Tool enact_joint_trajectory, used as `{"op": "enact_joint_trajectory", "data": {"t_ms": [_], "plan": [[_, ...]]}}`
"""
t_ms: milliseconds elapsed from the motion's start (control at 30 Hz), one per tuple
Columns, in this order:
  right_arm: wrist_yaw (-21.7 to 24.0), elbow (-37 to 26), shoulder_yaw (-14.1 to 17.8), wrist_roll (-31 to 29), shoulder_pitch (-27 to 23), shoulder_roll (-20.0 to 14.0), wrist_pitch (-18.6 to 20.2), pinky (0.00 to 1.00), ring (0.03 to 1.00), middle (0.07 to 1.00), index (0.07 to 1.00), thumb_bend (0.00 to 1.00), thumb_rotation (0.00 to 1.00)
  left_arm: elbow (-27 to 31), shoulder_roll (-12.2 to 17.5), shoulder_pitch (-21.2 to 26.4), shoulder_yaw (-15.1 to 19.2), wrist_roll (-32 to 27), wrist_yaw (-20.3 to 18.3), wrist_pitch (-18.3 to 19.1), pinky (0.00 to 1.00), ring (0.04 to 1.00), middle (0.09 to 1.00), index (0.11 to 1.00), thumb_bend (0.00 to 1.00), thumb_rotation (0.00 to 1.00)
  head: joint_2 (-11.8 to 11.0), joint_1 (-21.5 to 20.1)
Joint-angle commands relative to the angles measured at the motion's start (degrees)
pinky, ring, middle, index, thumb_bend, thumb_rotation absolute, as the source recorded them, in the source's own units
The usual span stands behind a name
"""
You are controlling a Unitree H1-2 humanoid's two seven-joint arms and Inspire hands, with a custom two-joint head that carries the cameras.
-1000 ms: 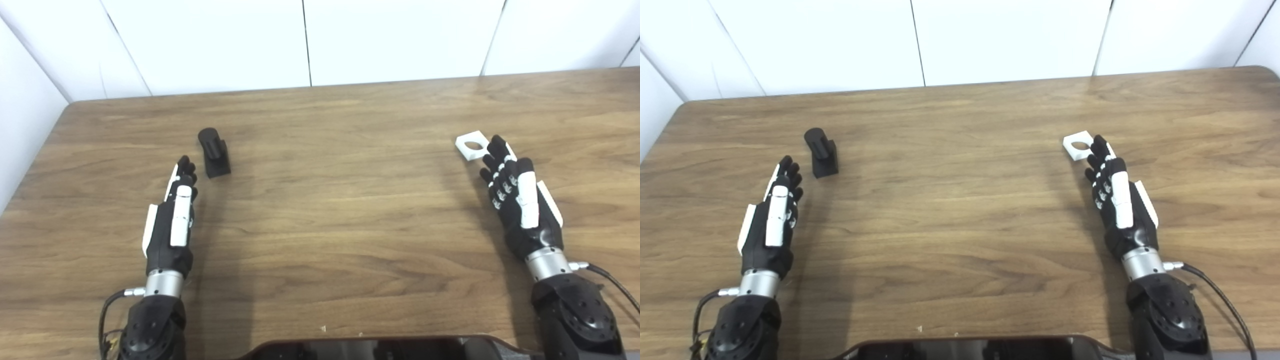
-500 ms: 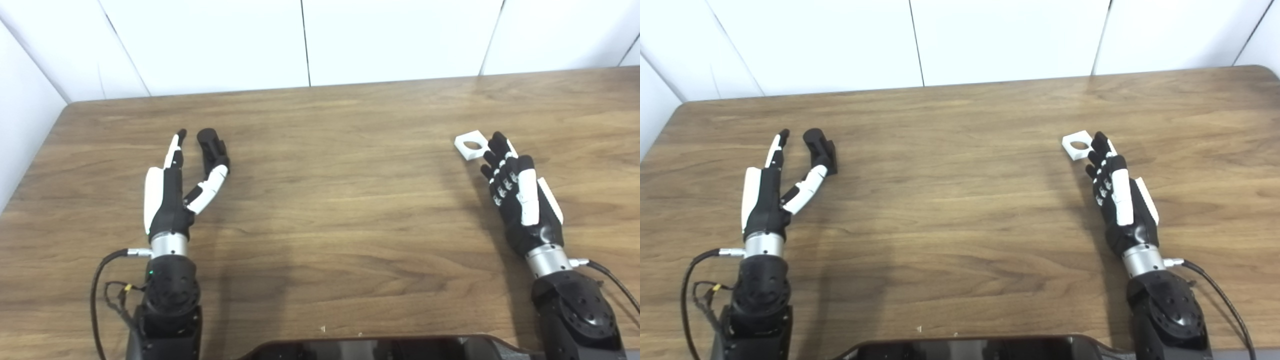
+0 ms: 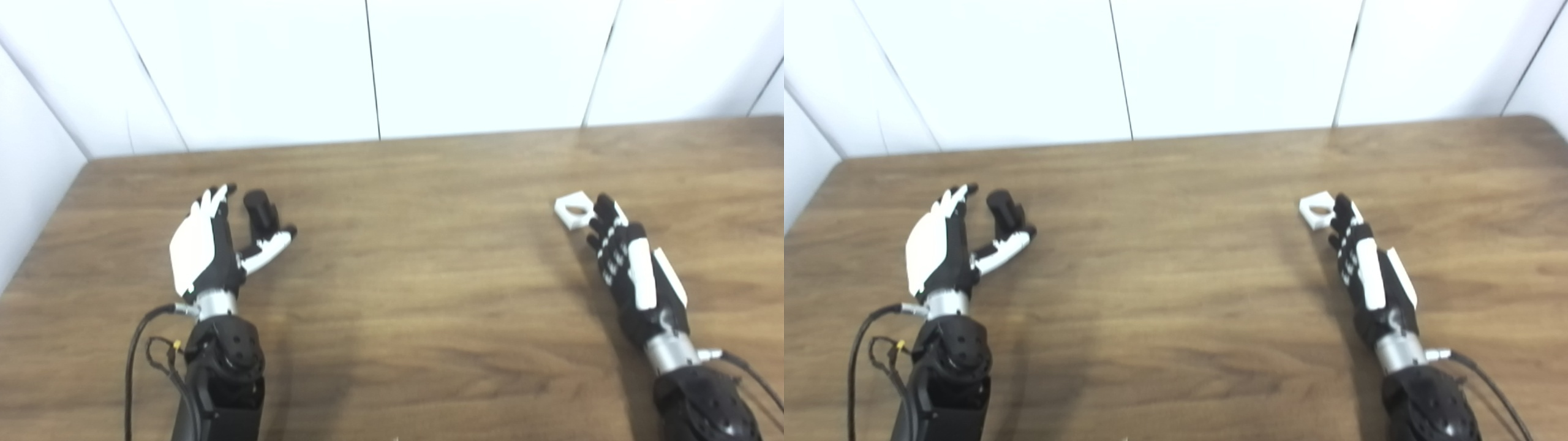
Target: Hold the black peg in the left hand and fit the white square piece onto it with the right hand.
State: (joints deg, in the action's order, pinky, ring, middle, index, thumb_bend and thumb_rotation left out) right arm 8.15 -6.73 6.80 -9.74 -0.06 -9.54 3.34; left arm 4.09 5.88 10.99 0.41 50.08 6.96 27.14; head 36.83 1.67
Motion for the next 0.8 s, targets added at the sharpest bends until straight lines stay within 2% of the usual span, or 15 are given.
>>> {"op": "enact_joint_trajectory", "data": {"t_ms": [0, 200, 467, 767], "plan": [[-0.1, 0.1, -0.1, 0.3, -0.2, 0.0, -2.9, 1.00, 1.000, 1.000, 0.973, 0.65, 1.00, -0.6, 0.1, 3.5, 1.0, 3.8, 1.7, -0.2, 1.00, 1.000, 0.997, 0.850, 0.83, 0.44, 0.0, 0.1], [0.2, 0.3, 0.0, 0.0, 0.1, -0.2, -3.4, 0.99, 1.000, 1.000, 0.968, 0.65, 1.00, -4.9, 0.0, 5.2, 1.7, 5.3, 2.3, -0.2, 1.00, 1.000, 1.000, 0.842, 0.82, 0.43, 0.0, 0.5], [0.1, 0.2, 0.0, 0.3, 0.6, -0.3, -3.2, 0.98, 1.000, 1.000, 0.963, 0.66, 1.00, -10.6, -0.4, 7.8, 3.1, 8.0, 2.6, -0.2, 1.00, 1.000, 1.000, 0.847, 0.82, 0.47, 0.2, 1.0], [0.1, 0.6, 0.0, 0.3, 1.0, -0.5, -3.3, 0.95, 1.000, 1.000, 0.954, 0.68, 1.00, -14.2, -0.4, 9.4, 3.6, 8.7, 2.8, -0.2, 1.00, 1.000, 1.000, 0.843, 0.81, 0.49, 0.3, 1.0]]}}
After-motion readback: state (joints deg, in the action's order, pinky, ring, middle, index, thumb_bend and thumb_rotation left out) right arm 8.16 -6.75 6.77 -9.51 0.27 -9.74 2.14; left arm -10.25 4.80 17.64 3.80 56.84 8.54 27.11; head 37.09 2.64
